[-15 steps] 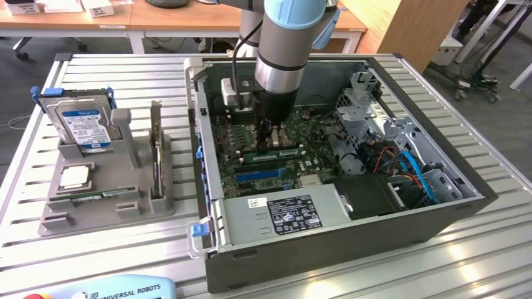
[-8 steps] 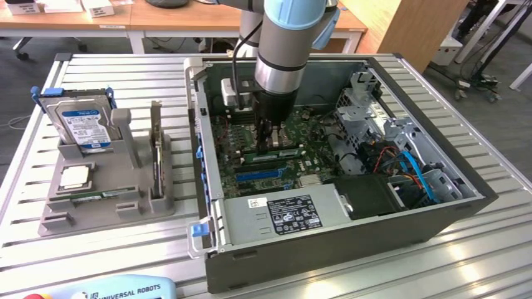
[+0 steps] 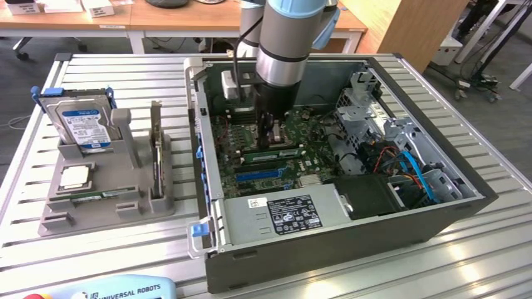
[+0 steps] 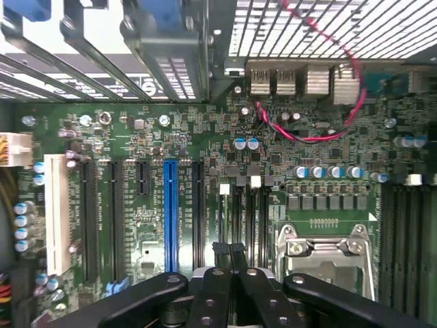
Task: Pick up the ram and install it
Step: 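Press down the ram until it locks into place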
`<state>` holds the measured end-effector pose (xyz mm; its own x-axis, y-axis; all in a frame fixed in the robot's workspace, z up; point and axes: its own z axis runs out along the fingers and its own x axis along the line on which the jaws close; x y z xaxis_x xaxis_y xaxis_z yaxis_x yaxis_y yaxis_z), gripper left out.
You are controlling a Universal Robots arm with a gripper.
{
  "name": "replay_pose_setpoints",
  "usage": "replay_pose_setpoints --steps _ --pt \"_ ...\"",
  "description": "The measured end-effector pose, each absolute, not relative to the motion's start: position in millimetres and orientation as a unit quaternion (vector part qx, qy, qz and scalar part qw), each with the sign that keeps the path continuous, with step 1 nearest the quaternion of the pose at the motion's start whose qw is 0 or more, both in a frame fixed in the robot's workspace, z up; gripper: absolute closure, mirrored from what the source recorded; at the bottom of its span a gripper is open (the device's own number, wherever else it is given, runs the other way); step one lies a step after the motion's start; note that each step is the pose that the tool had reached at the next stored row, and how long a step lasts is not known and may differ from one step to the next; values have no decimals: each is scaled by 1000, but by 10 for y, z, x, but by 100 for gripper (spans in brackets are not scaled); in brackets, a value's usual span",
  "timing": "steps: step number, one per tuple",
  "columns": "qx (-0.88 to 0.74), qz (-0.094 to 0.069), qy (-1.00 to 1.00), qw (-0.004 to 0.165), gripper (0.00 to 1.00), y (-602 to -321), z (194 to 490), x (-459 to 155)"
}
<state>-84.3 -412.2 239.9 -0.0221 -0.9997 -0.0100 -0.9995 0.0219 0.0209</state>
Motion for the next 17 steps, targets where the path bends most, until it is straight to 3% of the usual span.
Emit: replay_pose_setpoints --steps 6,17 --pt "699 -11 -715 4 90 -4122 2663 -844" --pt "699 -11 -715 4 90 -4122 2665 -542"
